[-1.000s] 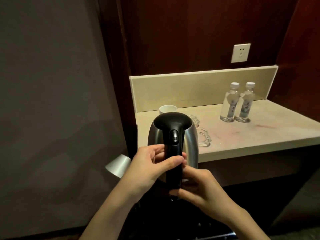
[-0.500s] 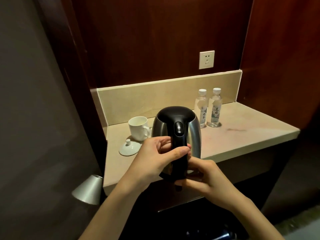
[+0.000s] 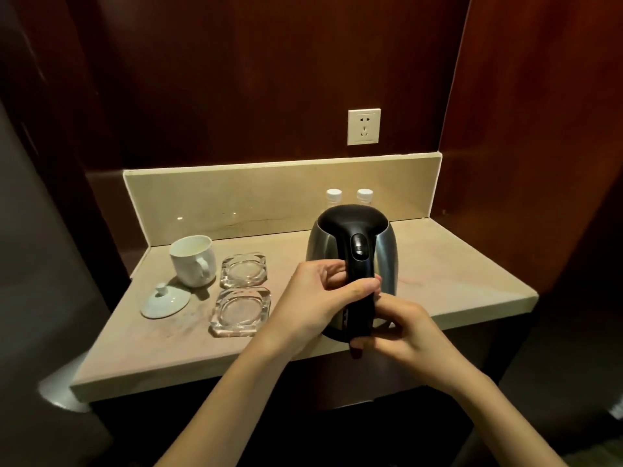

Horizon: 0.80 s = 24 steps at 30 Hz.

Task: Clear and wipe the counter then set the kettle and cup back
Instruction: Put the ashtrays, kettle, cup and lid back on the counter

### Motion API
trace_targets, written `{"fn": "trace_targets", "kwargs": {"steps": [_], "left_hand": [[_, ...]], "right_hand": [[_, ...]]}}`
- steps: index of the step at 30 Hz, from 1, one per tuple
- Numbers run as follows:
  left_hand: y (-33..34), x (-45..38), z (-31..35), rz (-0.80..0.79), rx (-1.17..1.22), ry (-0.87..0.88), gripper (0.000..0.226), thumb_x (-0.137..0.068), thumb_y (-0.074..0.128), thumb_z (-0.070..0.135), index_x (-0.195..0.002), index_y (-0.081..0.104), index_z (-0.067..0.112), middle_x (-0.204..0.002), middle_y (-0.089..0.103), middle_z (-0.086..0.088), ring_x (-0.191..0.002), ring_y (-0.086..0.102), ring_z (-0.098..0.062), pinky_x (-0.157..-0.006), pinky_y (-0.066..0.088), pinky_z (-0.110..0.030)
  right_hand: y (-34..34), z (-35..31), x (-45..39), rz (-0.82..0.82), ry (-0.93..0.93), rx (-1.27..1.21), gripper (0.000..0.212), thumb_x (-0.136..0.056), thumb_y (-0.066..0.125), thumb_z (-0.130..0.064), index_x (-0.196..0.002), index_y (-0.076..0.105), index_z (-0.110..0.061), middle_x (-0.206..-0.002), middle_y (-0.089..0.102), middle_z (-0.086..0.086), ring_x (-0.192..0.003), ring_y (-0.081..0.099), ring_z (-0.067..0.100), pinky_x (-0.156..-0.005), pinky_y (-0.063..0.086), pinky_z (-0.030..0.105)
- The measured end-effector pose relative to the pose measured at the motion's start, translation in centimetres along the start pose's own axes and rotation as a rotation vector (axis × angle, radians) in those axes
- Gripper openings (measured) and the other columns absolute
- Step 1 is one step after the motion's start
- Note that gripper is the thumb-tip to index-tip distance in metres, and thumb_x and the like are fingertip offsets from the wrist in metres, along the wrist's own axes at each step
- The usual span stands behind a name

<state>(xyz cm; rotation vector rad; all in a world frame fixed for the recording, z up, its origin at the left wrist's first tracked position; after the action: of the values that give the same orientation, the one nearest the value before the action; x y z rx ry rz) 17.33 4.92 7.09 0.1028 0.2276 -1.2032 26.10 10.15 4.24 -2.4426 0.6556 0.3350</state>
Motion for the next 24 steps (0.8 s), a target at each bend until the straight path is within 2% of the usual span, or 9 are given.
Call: {"fn": "trace_targets", "kwargs": {"steps": [3, 5, 11, 14, 18, 21, 24], "left_hand": [[2.6, -2.1, -0.4, -0.005, -0.021, 0.002, 0.016, -0.085, 0.068, 0.015, -0.095, 0.071, 0.004, -0.093, 0.074, -0.013, -0.089, 0.071, -0.019, -0.072, 0.052, -0.019], [4.1, -3.4, -0.8, -0.015, -0.024, -0.005, 0.016, -0.085, 0.068, 0.016, -0.096, 0.071, 0.005, -0.094, 0.074, -0.012, -0.09, 0.071, -0.018, -0.071, 0.05, -0.017], [8.0, -7.9, -2.5, -0.076, -0.028, -0.027, 0.022, -0.085, 0.069, 0.018, -0.1, 0.069, 0.002, -0.096, 0.073, -0.014, -0.094, 0.07, -0.023, -0.092, 0.054, -0.038], [9.8, -10.5, -3.7, -0.118, -0.022, -0.037, 0.023, -0.085, 0.069, 0.019, -0.101, 0.069, 0.003, -0.097, 0.073, -0.012, -0.095, 0.07, -0.021, -0.092, 0.053, -0.037], [11.6, -14.3, -5.4, -0.174, -0.026, -0.041, 0.024, -0.085, 0.069, 0.02, -0.102, 0.069, 0.002, -0.098, 0.073, -0.012, -0.096, 0.07, -0.02, -0.093, 0.053, -0.037], [12.4, -17.1, -6.4, -0.179, -0.01, -0.03, 0.025, -0.085, 0.069, 0.016, -0.101, 0.068, -0.003, -0.098, 0.072, -0.018, -0.095, 0.07, -0.025, -0.091, 0.054, -0.035], [12.9, -19.5, -7.4, -0.19, 0.008, -0.017, 0.025, -0.085, 0.069, 0.014, -0.1, 0.067, -0.006, -0.097, 0.071, -0.022, -0.095, 0.069, -0.03, -0.092, 0.054, -0.04]], "right_hand": [[-2.9, 1.3, 0.5, 0.012, 0.0, -0.004, 0.042, -0.079, 0.074, -0.011, -0.112, 0.062, -0.035, -0.11, 0.066, -0.021, -0.107, 0.061, -0.002, -0.083, 0.048, 0.012], [-4.6, 2.4, 0.6, 0.028, 0.021, -0.006, 0.043, -0.079, 0.074, -0.009, -0.111, 0.061, -0.034, -0.11, 0.065, -0.021, -0.105, 0.061, -0.003, -0.082, 0.048, 0.011], [-9.1, 6.6, 1.1, 0.087, 0.095, -0.01, 0.043, -0.078, 0.074, -0.014, -0.112, 0.059, -0.036, -0.108, 0.065, -0.025, -0.107, 0.059, -0.005, -0.085, 0.048, 0.01], [-11.3, 8.7, 1.0, 0.133, 0.122, 0.0, 0.043, -0.077, 0.075, -0.012, -0.111, 0.061, -0.035, -0.109, 0.066, -0.021, -0.111, 0.057, -0.004, -0.085, 0.048, 0.01], [-14.1, 11.6, 0.2, 0.185, 0.168, 0.052, 0.043, -0.077, 0.075, -0.008, -0.109, 0.062, -0.034, -0.105, 0.069, -0.009, -0.104, 0.061, 0.0, -0.084, 0.049, 0.012], [-15.8, 13.6, -0.8, 0.215, 0.191, 0.122, 0.045, -0.077, 0.076, -0.007, -0.107, 0.059, -0.035, -0.107, 0.067, -0.01, -0.104, 0.06, -0.005, -0.085, 0.047, 0.009], [-17.0, 15.5, -1.7, 0.242, 0.204, 0.144, 0.044, -0.078, 0.075, -0.007, -0.109, 0.058, -0.033, -0.106, 0.065, -0.014, -0.103, 0.059, -0.007, -0.085, 0.047, 0.009]]}}
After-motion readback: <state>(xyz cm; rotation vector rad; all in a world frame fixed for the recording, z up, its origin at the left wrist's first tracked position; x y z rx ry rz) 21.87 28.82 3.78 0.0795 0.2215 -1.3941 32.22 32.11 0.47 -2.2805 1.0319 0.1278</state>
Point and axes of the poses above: each hand's wrist, its own x-axis away from the middle knuckle, its own y-axis out of the palm, z = x × y, the point moved 9 cm from there along -x, towards the middle knuckle
